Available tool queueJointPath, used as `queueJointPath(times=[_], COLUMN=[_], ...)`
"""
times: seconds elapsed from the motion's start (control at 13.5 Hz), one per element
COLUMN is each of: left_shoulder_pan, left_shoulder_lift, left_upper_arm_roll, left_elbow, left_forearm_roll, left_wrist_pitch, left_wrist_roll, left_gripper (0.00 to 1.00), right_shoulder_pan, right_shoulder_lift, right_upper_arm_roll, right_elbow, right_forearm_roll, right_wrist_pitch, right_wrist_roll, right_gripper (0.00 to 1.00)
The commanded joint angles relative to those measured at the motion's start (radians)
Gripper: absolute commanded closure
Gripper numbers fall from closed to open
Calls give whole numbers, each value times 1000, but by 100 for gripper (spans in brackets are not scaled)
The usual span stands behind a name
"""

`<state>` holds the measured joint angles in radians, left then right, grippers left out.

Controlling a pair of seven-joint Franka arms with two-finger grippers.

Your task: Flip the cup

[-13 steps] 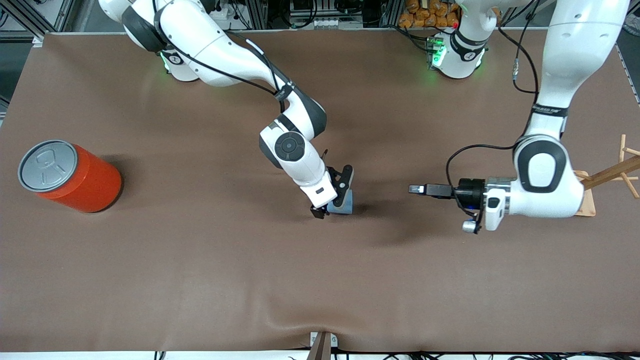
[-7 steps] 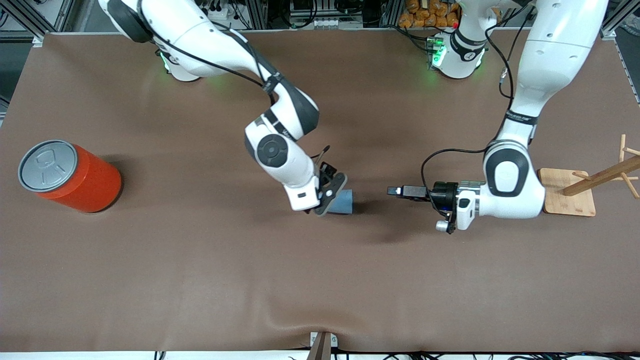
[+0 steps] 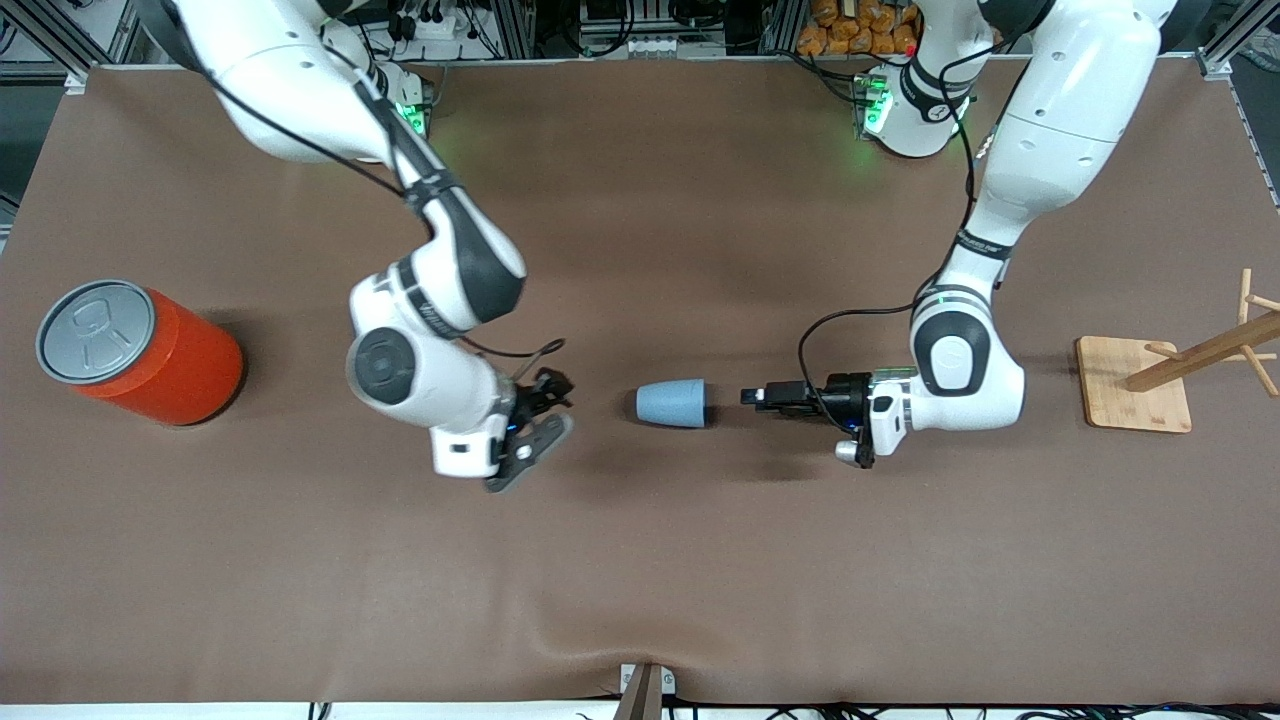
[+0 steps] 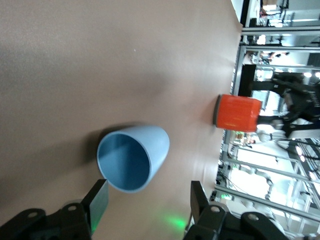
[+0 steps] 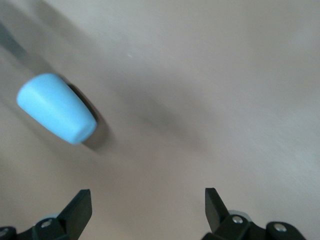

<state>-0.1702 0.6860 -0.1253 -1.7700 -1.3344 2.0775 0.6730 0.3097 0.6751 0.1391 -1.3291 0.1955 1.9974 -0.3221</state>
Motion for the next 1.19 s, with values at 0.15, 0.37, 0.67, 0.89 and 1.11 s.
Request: queueJointPath(times=[0.15, 0.37, 0.67, 0.89, 1.11], left_shoulder_pan=[-72, -124, -183, -186, -170], left_shoulder_lift=[33, 50, 69, 66, -17], left_upper_arm_roll=[3, 3, 4, 6, 13], left_elbow=[-8, -6, 3, 1, -29], left_forearm_roll=[-132, -189, -252, -282, -270], left_wrist_pitch=[84, 144, 200, 200, 203], left_wrist_roll=[49, 69, 80, 117, 97], left_gripper=[30, 33, 56, 100, 100], right_shoulder_pan=[-173, -277, -339, -391, -454], right_shoulder_lift=[-112, -186, -362, -442, -495], right_upper_arm_roll=[13, 10, 7, 7, 7], right_elbow=[-25, -30, -96, -94, -88], right_forearm_roll=[18, 7, -62, -140, -151], right_wrist_pitch=[-170, -276, -397, -480, -509], right_wrist_roll=[8, 5, 15, 67, 126], right_gripper=[0, 0, 0, 0, 0])
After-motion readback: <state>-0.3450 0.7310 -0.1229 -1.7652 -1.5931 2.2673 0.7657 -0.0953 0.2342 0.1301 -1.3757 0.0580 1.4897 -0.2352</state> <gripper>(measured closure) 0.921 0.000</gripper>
